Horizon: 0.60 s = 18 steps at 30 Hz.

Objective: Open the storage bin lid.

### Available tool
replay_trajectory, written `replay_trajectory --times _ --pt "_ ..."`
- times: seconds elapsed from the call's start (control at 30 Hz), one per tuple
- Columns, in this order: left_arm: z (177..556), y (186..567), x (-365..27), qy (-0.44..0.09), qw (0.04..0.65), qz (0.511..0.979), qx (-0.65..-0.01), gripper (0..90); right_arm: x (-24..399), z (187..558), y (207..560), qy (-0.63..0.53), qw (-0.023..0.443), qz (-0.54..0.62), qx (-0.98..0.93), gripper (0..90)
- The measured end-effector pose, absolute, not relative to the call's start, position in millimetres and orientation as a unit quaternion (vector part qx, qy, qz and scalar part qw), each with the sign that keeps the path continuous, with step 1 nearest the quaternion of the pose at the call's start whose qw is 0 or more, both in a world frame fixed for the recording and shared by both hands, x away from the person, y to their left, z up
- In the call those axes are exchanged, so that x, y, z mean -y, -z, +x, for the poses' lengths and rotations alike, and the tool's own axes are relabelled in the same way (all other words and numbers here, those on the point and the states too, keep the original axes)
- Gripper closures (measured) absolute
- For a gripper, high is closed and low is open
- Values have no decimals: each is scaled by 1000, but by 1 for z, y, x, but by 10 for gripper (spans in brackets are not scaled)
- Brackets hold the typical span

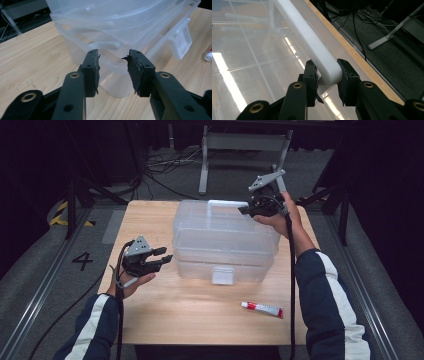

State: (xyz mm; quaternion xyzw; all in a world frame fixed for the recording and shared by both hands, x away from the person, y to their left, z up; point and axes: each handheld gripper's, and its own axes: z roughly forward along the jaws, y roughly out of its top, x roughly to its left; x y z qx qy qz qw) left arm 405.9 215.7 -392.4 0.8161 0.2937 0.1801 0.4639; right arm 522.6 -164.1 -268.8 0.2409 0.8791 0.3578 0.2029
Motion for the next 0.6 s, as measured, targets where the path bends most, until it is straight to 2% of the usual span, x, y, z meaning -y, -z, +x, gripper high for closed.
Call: replay_trajectory --times 0.4,0.6 --pt "412 388 -197 -170 470 823 -270 719 163 522 268 -350 206 244 -881 712" --pt "411 387 -197 -174 471 824 -262 846 162 521 268 -348 211 246 -880 711"
